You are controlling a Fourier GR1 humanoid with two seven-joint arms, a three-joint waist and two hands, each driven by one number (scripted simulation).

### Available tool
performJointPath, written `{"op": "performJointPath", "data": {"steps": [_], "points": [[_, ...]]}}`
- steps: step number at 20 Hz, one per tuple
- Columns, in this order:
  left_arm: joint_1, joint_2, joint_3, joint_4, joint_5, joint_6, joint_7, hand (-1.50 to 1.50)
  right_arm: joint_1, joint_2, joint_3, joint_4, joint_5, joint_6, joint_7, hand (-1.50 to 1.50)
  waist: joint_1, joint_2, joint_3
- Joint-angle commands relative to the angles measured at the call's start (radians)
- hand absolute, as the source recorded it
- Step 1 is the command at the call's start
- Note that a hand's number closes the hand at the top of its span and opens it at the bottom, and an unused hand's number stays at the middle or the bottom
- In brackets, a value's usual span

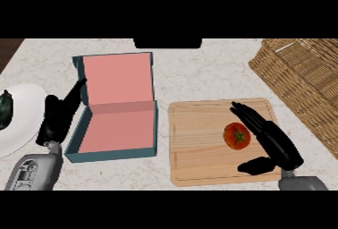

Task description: Pick the tomato from the cutting board and place it in the basket

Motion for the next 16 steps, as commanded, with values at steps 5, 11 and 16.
{"op": "performJointPath", "data": {"steps": [5, 11, 16], "points": [[0.012, 0.013, 0.021, -0.022, 0.005, -0.033, 0.015, 0.0, -0.066, 0.011, 0.012, 0.112, 0.125, -0.143, -0.083, 1.5, 0.005, 0.002, 0.001], [0.022, -0.036, -0.011, -0.009, -0.037, 0.005, -0.001, 0.0, -0.117, 0.061, 0.024, 0.239, 0.226, -0.298, -0.113, 1.5, 0.008, 0.003, 0.002], [-0.001, -0.009, 0.026, 0.038, -0.03, -0.004, -0.036, 0.0, -0.065, -0.017, 0.074, 0.076, 0.341, -0.171, 0.022, 1.5, -0.001, 0.001, 0.0]]}}
